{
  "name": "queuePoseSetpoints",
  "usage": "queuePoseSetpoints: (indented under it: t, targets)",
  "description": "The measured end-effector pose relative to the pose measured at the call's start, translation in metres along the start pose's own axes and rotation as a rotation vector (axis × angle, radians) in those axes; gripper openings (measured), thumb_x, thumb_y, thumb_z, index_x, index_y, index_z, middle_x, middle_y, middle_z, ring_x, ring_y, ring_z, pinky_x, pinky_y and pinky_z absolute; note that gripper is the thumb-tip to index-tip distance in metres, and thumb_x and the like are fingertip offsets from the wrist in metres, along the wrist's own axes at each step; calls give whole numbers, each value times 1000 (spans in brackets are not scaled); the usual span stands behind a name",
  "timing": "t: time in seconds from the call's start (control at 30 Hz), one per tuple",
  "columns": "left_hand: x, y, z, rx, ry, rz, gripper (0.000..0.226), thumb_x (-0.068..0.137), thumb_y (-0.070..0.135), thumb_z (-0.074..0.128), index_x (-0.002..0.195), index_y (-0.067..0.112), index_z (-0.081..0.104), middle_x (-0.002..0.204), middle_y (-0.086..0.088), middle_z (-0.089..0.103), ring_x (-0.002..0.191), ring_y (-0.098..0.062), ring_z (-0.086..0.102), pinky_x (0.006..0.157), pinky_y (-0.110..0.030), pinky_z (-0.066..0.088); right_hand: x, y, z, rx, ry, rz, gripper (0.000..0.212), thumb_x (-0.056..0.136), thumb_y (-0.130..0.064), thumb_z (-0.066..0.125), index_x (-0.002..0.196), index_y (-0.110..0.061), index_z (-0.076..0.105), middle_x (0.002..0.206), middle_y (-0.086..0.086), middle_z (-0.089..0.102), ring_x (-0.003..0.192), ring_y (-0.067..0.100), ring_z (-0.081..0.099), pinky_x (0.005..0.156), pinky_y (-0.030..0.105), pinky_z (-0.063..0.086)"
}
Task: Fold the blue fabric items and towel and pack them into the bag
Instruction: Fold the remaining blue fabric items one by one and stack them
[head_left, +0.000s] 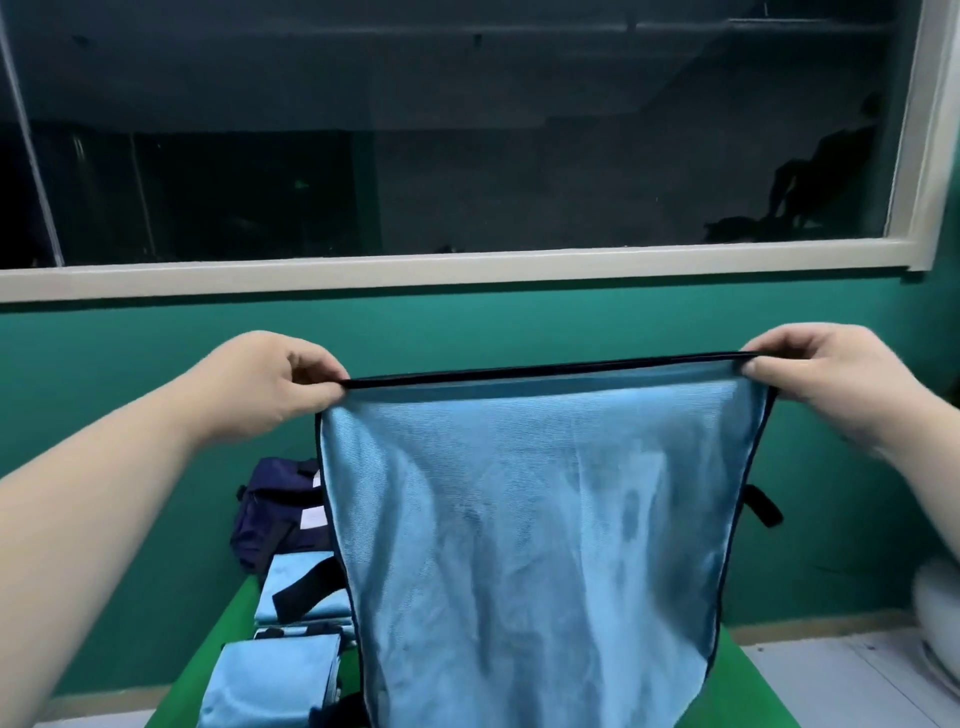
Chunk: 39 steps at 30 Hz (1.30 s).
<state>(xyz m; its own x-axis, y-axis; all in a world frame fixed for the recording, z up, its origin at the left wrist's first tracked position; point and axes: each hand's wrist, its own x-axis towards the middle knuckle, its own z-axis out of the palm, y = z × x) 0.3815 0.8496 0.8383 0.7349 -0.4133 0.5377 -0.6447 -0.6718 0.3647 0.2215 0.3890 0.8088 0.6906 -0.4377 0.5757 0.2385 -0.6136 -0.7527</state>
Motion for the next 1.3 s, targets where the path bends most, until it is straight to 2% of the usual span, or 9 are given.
queuePoseSetpoints:
  t: [0.2, 0.3, 0.47, 0.63, 0.73, 0.87, 1.07, 1.2, 1.3]
  targets:
    - [7, -28, 40, -95, -4, -91, 8, 84, 22, 78, 78, 28, 76, 73, 14, 73, 64, -2, 62, 59, -5, 41, 3, 30, 20, 272, -201, 172, 18, 81, 10, 67, 74, -6, 66, 69, 7, 64, 56, 10, 60, 53, 17, 52]
    - [23, -47, 62, -119, 5, -125, 8, 82, 20, 79, 79, 26, 74, 71, 12, 72, 63, -8, 63, 59, -8, 42, 16, 57, 41, 282, -235, 248, 18, 85, 14, 62, 79, -3, 61, 67, 7, 62, 54, 10, 58, 50, 17, 50]
    - [75, -74, 91, -132, 46, -153, 14, 79, 18, 81, 71, 24, 71, 70, 9, 72, 57, -1, 55, 60, -12, 41, 71, 87, 83, 369, -158, 313, 23, 85, 12, 61, 76, -9, 60, 59, -1, 60, 50, 11, 54, 45, 17, 46]
    - [154, -75, 61, -156, 132, -170, 12, 83, 20, 78, 73, 22, 71, 70, 10, 71, 63, -8, 57, 61, -23, 44, 161, 62, 107, 359, -85, 190, 20, 83, 6, 68, 76, -12, 64, 64, 1, 64, 58, 16, 56, 49, 20, 50]
    - [185, -54, 18, -174, 276, -100, 14, 84, 14, 76, 72, 18, 69, 60, 12, 66, 54, 0, 54, 52, -12, 42, 201, 18, 95, 423, -8, 67, 23, 84, 2, 69, 75, -18, 63, 64, -4, 65, 60, 13, 59, 54, 23, 51]
    - [158, -23, -19, -208, 421, -32, 5, 87, 13, 73, 85, 10, 69, 70, 2, 61, 49, 1, 49, 41, -7, 34, 189, -28, 68, 490, -27, -26, 26, 84, 2, 69, 73, -21, 63, 68, -4, 66, 64, 13, 63, 61, 28, 53]
    - [38, -19, -10, -201, 124, -18, 15, 84, 10, 76, 76, 22, 70, 69, 3, 67, 59, -4, 53, 55, -7, 40, 70, -21, 28, 541, -226, 34, 35, 87, 12, 53, 69, -18, 60, 65, -3, 62, 61, 11, 63, 59, 23, 55]
    - [-49, -22, 28, -181, -151, -49, 20, 83, 9, 76, 77, 27, 69, 64, 7, 67, 56, -5, 53, 59, -14, 43, -31, 19, 20, 487, -306, 174, 32, 74, 11, 59, 57, -16, 67, 61, 0, 63, 56, 12, 64, 62, 21, 58]
    - [-106, -28, 60, -152, -366, -89, 20, 83, 12, 77, 76, 30, 69, 68, 3, 70, 59, -7, 57, 69, -28, 49, -95, 56, 20, 455, -298, 316, 31, 73, 14, 58, 56, -10, 66, 58, 1, 62, 51, 10, 62, 51, 15, 52]
